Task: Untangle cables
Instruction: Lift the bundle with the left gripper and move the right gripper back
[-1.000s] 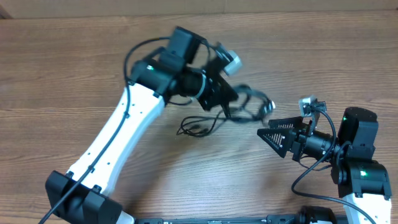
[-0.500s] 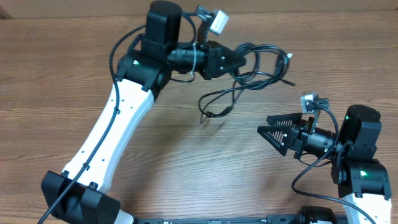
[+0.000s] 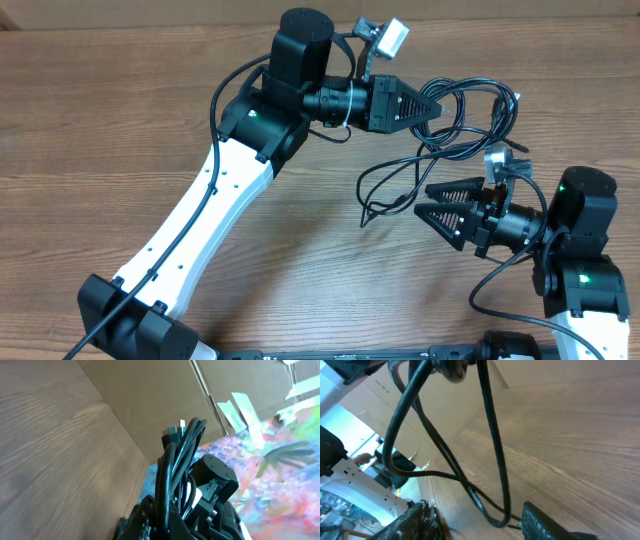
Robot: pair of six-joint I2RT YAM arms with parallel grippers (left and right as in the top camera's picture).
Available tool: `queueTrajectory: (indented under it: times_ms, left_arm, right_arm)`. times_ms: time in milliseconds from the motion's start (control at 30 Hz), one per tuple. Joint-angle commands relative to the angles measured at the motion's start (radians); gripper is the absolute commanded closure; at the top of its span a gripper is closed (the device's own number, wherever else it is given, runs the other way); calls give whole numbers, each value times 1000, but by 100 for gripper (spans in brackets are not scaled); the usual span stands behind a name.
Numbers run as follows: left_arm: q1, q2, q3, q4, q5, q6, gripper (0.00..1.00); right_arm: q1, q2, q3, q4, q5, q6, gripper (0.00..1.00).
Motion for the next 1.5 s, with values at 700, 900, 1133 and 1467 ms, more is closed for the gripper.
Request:
queueTrajectory:
  times_ms: [700,900,1133,1467]
  left_arm:
    - [-55,-11,16,189,-48,-387,96]
    - [-33,-11,16,190,-50,-310,96]
    - [1,-11,16,199,-32,-282,96]
    - [50,-11,16,202,-2,-184,96]
  right_arm:
    - [3,-8,8,195,-13,-8,96]
    - [3,-2,8,101,6,4,96]
    - [3,34,8,-159,291,28,96]
    - [3,79,8,-229,498,78,96]
